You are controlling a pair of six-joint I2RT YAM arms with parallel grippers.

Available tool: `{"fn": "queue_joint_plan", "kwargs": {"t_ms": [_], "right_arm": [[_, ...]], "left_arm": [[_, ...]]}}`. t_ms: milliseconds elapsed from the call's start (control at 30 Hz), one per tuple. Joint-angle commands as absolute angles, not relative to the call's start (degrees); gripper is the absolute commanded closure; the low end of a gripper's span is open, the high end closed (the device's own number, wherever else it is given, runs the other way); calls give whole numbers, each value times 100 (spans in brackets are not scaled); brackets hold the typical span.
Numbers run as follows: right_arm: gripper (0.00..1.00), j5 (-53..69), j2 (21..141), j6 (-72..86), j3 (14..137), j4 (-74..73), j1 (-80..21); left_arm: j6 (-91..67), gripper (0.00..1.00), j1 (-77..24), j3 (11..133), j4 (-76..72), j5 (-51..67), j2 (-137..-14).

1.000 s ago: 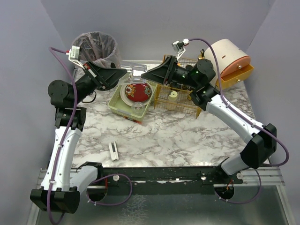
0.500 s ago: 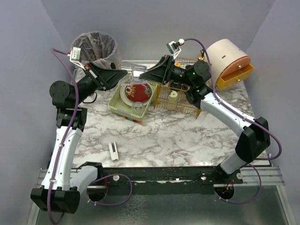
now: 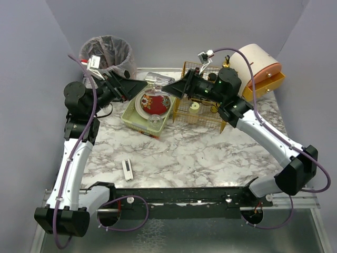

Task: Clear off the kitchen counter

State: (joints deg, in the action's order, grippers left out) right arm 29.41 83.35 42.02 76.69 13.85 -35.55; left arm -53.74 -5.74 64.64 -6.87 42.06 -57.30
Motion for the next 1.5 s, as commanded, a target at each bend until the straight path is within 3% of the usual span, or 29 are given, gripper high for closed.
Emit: {"fn": "queue_joint_plan", "kwargs": {"t_ms": [0,333,600,767,1133,1467], "right_arm": [[68,1769,7988,2831,7790,-58,-3564],[68,208,7929,810,8979,-3086,-3566],[70,-564,7953,227,9493,-4436,-3560],[72,-332,8299,257,9891,-4900,-3561],[75,230,9760,409,11292,-5205,-3799],[76,171,12059,194,13808,-5874,-4332]], "left_arm": [[-3515,1,-580,6779,1207,3120,-5848],[-2132,1,-580,6827,3351,464,-5906],[-1889,1,-586,6236,3658,-323,-5547],[-1829,1,-586,5942,3713,-713,-5456],[-1859,1,-582,5366,3713,-1696,-5110],[-2054,1,-580,5139,3651,-2372,-4706]]}}
